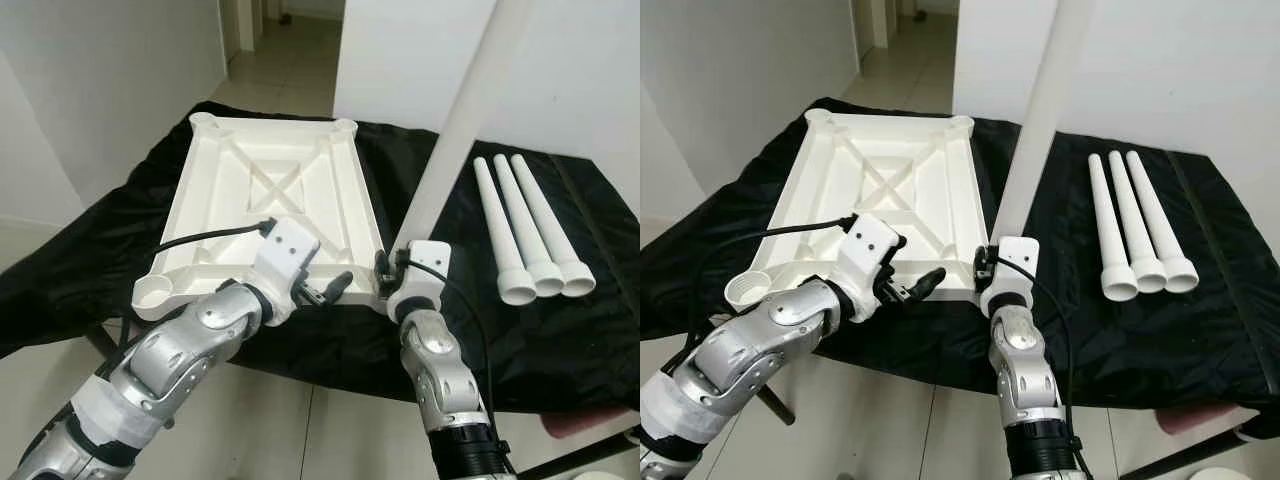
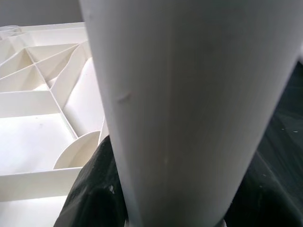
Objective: Building children table
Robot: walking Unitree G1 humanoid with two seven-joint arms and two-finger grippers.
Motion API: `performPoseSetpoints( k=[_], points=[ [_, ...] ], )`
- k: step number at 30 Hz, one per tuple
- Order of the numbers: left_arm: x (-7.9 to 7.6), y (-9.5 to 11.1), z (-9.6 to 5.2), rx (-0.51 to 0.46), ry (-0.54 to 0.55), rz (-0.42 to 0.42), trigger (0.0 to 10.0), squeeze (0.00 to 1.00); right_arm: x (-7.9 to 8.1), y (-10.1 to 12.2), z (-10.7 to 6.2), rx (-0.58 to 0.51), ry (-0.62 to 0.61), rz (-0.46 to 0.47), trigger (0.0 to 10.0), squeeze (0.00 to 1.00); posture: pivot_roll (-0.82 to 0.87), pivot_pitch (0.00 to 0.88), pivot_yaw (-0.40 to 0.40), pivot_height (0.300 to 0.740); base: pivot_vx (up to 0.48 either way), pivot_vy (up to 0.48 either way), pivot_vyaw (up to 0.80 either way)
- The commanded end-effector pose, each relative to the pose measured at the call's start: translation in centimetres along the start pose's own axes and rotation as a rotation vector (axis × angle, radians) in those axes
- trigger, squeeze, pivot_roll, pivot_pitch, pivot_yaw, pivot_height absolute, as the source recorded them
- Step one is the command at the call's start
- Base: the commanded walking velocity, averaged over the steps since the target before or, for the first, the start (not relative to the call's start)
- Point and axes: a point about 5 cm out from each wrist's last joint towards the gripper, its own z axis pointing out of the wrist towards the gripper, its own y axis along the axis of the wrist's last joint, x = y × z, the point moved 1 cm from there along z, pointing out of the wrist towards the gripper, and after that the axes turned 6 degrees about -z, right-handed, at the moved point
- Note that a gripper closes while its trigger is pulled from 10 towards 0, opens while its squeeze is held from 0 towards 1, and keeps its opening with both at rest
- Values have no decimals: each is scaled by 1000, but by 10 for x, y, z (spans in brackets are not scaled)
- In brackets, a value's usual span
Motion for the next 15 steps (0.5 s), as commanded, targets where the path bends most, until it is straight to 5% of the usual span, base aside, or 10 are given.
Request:
performPoseSetpoints(
  k=[1,5,6,7,8,15],
  points=[
    [-12,-4,-4,39,-220,-10,10000,0,-7,-16,-5,81,-50,17,10000,0,32,40,-26,740,0,0,0],
    [-11,-5,-5,41,-214,-7,10000,0,-11,-7,-4,33,7,12,10000,0,33,44,-31,740,0,0,0],
    [-11,-6,-5,42,-211,-7,10000,0,-11,-6,-4,23,29,3,10000,435,33,44,-31,740,0,0,0],
    [-11,-6,-5,42,-211,-7,10000,0,-11,-6,-4,23,29,3,10000,435,33,44,-31,740,0,0,0],
    [-11,-5,-5,38,-207,-10,10000,0,-12,-3,-5,1,50,2,10000,1000,28,48,-34,740,0,0,0],
    [-14,-5,-6,22,-219,-28,10000,0,-18,2,-3,-33,169,-8,10000,1000,22,48,-33,740,0,0,0]
  ],
)
